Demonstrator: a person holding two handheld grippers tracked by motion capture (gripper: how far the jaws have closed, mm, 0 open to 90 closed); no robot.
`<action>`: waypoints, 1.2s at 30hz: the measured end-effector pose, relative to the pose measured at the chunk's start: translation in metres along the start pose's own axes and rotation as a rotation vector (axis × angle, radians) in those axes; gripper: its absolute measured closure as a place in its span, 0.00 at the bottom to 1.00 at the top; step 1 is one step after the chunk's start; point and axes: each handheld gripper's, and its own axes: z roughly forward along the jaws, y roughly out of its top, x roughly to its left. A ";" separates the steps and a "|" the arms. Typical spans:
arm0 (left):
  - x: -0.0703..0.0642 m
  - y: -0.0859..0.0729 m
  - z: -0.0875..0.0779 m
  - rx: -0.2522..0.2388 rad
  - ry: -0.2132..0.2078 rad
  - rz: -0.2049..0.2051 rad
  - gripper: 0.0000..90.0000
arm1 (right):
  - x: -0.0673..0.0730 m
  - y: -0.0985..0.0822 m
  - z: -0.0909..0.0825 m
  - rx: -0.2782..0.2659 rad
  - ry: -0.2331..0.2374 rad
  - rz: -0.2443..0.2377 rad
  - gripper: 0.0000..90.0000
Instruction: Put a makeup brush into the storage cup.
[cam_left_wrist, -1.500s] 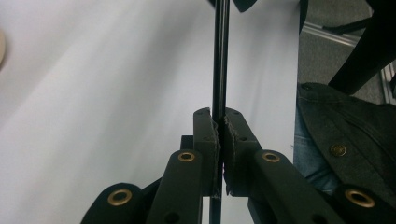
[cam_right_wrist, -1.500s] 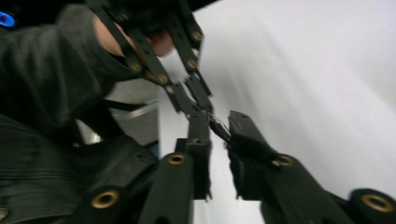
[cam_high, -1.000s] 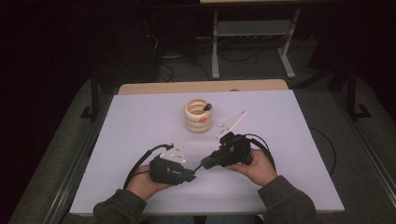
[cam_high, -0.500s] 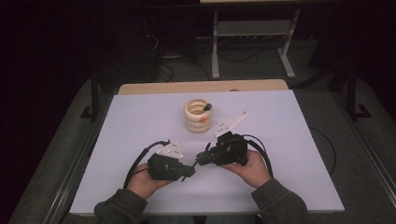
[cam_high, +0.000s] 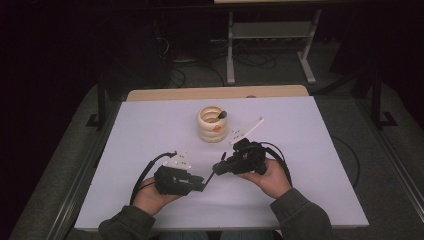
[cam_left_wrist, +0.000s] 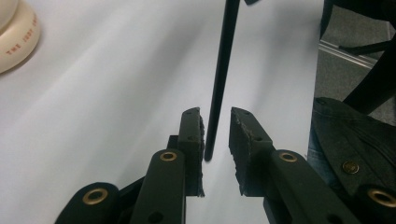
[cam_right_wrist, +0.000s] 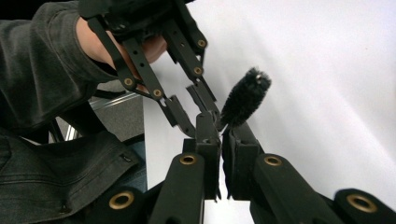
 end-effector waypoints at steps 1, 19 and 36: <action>0.000 -0.001 0.000 -0.005 0.001 -0.004 0.81 | -0.001 0.000 -0.001 0.008 -0.007 0.008 0.94; 0.006 -0.019 -0.009 -0.029 0.045 -0.052 0.75 | -0.017 0.007 -0.015 0.024 -0.055 0.023 0.94; 0.013 -0.036 -0.019 -0.066 0.080 -0.096 0.71 | -0.026 0.017 -0.036 0.018 -0.106 0.036 0.94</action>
